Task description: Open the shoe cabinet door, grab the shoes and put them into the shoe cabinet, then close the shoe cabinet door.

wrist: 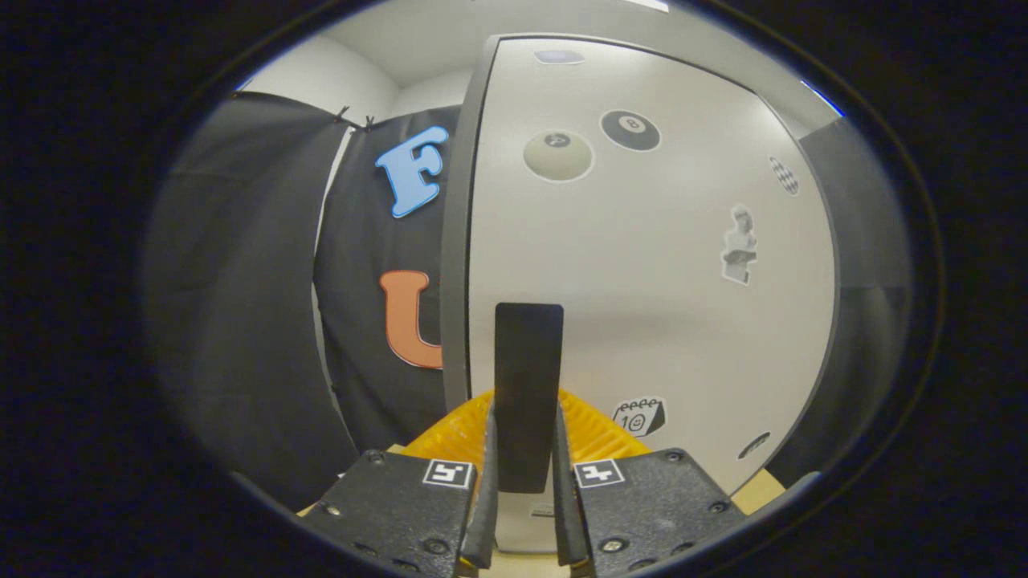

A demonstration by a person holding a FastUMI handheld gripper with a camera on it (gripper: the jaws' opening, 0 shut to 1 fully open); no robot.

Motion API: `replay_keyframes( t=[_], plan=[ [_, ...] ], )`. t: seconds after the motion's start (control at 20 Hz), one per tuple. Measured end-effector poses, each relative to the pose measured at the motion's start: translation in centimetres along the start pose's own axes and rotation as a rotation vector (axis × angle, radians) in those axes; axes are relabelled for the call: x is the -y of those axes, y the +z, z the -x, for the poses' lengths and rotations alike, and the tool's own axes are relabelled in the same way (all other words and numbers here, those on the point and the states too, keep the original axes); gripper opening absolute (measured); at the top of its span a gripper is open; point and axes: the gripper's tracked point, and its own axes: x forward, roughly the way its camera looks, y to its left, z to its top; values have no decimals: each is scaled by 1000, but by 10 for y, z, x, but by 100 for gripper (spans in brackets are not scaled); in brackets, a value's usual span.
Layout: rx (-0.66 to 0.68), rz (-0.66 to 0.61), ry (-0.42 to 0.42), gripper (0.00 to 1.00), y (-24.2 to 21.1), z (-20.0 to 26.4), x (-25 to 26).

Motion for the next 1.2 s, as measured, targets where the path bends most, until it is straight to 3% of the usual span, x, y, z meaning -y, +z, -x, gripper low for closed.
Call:
replay_keyframes(
  t=[0.2, 0.7, 1.2],
  plan=[
    [-45, -30, 57, 31, 0, 19, -3],
    [-32, -56, 94, 31, 0, 86, 5],
    [-50, -37, 96, 29, -7, 184, 63]
  ],
)
